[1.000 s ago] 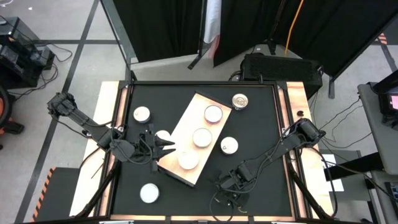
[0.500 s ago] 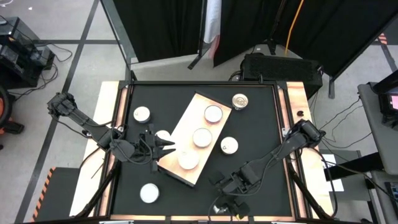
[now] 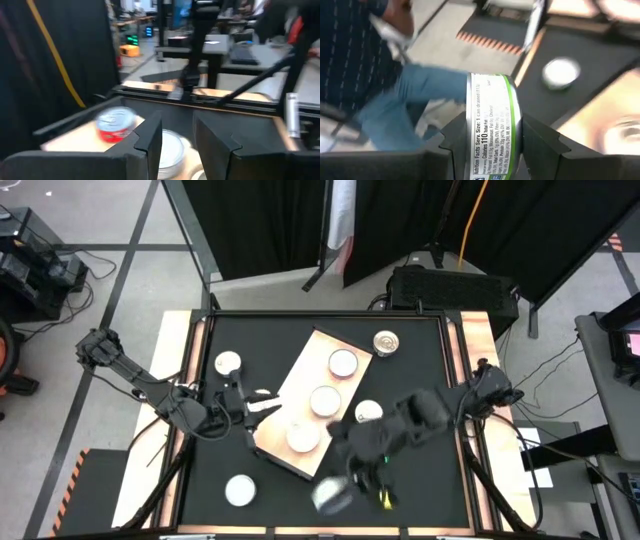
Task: Stack canned seafood by type on shelf
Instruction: Stack the green tuna can on top of the other green tuna can on the shelf
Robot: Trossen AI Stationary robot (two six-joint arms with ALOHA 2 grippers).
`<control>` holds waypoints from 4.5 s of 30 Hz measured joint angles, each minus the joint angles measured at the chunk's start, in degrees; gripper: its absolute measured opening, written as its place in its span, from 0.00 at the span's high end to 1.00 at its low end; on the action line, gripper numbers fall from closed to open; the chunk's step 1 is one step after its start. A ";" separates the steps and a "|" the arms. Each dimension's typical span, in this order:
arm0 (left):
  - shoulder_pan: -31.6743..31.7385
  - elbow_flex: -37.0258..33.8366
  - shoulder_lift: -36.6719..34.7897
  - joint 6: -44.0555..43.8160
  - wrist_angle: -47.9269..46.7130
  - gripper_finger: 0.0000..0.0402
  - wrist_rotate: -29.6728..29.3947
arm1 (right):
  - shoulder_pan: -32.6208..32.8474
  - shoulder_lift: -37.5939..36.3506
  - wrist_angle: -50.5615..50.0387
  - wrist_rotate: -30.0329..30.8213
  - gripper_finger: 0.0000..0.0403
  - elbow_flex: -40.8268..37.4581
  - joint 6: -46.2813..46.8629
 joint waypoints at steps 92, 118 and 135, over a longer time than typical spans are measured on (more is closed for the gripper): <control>-3.63 0.00 -8.20 13.36 -9.08 0.72 -22.67 | -13.70 -27.93 99.96 35.39 0.58 -92.48 38.81; -3.63 0.00 -8.20 13.32 -9.10 0.72 -22.65 | -14.43 -27.69 96.35 38.34 0.32 -92.41 38.38; -3.63 0.00 -8.18 13.38 -9.12 0.72 -22.65 | -13.30 -27.69 80.02 38.40 0.20 -84.08 35.56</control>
